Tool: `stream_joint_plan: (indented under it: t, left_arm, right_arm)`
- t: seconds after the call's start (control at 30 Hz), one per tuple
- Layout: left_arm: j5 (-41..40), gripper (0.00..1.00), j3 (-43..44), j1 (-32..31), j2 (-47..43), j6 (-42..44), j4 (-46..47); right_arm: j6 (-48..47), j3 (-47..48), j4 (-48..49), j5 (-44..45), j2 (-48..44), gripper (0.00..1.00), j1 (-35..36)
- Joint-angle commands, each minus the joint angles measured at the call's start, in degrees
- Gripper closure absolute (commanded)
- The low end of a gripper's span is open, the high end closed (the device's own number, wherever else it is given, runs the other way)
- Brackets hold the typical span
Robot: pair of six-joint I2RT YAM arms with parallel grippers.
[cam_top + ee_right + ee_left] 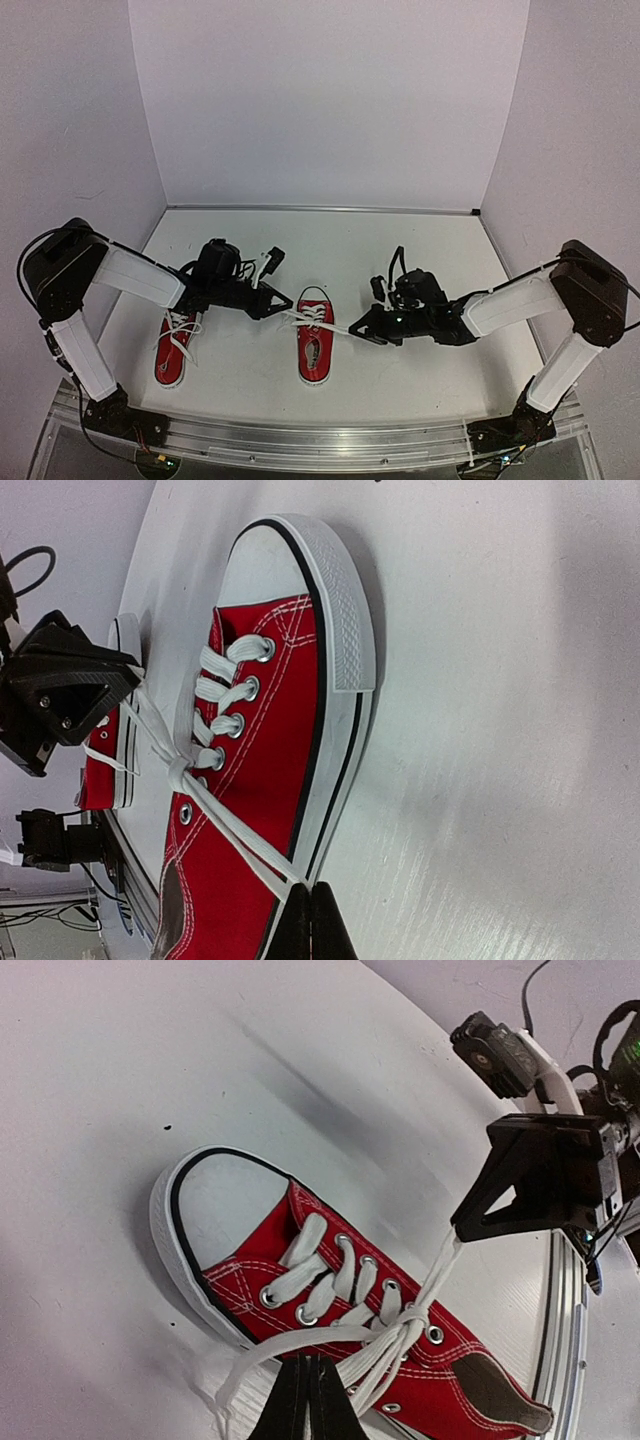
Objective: Tie the shoes
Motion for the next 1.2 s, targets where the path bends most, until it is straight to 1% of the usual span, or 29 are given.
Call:
stream_joint_plan:
  t: [0.0,0.2,0.27,0.3,0.33,0.47,0.57,0.63,0.7,0.83,0.9,1.0,1.17]
  left_arm:
    - [1.2,1.00,-1.1,0.4,-3.9,4.7,-3.4]
    - [-2.2,1.00,2.4,-3.5,-2.2,11.9,-15.7]
    - [-3.5,0.98,3.5,-4.6,-1.6,13.9,-19.2]
    - [-3.5,0.94,3.7,-4.7,-1.6,14.2,-20.4]
    - [-3.5,0.90,3.6,-4.7,-1.9,14.6,-20.8]
    - [-5.5,0.61,2.9,-4.0,-4.7,14.0,-20.4]
    - [-6.1,0.52,2.7,-1.7,-7.0,11.4,-18.1]
    - [-6.5,0.48,1.8,0.4,-8.3,8.4,-15.2]
    - [-7.3,0.46,2.2,2.1,-8.3,7.2,-14.5]
    - [-9.2,0.46,7.9,2.6,-3.0,10.1,-21.5]
    - [-9.8,0.49,9.9,2.5,-0.2,11.2,-24.1]
    - [-8.1,0.52,11.5,2.6,2.9,12.9,-25.4]
    - [-5.1,0.51,11.6,2.5,4.9,14.8,-26.5]
  right_arm:
    - [-2.9,2.3,-3.3,-1.6,1.3,1.00,-0.8]
    - [-4.4,5.5,-3.5,-4.0,3.1,1.00,-0.8]
    - [-4.6,6.3,-3.7,-4.5,3.6,1.00,-0.8]
    - [-4.7,6.5,-3.8,-4.8,3.7,0.98,-0.8]
    - [-4.8,6.7,-3.9,-4.9,3.8,0.94,-0.7]
    - [-4.9,6.6,-4.0,-5.5,3.2,0.77,-0.7]
    - [-4.9,6.3,-4.1,-5.4,2.2,0.66,-0.8]
    - [-4.9,6.1,-4.4,-5.2,1.4,0.63,-0.8]
    - [-5.0,5.8,-4.7,-4.9,0.5,0.59,-0.8]
    - [-5.0,5.0,-5.0,-4.3,-0.9,0.57,-0.8]
    - [-4.9,4.6,-5.0,-4.1,-1.5,0.57,-0.8]
    - [-4.9,4.3,-5.2,-3.7,-2.2,0.57,-0.8]
    - [-5.0,4.0,-5.6,-3.5,-2.6,0.56,-0.8]
